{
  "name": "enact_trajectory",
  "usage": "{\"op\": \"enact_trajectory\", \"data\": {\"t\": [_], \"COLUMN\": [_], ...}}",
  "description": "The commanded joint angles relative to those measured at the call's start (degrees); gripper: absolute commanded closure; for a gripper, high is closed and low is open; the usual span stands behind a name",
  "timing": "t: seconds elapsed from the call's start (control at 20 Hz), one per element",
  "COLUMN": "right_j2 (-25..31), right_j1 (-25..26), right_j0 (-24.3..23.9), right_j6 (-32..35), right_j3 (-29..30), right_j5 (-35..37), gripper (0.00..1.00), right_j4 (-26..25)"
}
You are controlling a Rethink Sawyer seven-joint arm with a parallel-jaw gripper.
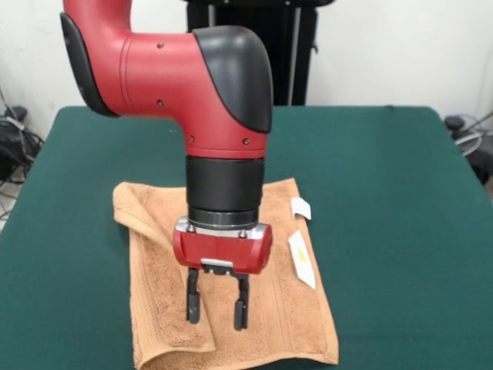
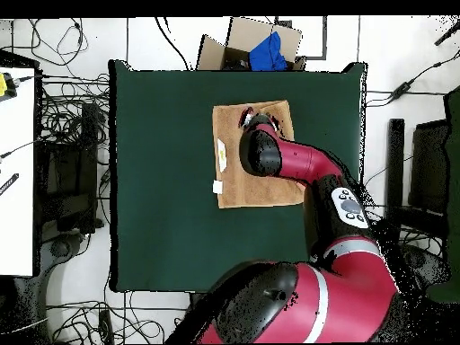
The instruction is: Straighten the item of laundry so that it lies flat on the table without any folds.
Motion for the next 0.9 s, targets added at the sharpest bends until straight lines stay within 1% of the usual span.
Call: {"op": "enact_trajectory", "data": {"t": [0.05, 0.35, 0.6, 0.9], "right_j2": [-1.2, -0.6, 0.5, 1.0], "right_j1": [2.8, 3.0, 4.8, 5.9], "right_j0": [-1.4, -2.1, -2.9, -2.6], "right_j6": [0.0, 0.3, -0.1, 1.0], "right_j3": [0.5, -0.2, -0.7, -0.4], "right_j5": [5.4, 5.6, 4.9, 3.5], "gripper": [0.00, 0.00, 0.00, 0.00], "right_j4": [-4.5, -5.6, -6.1, -6.0]}}
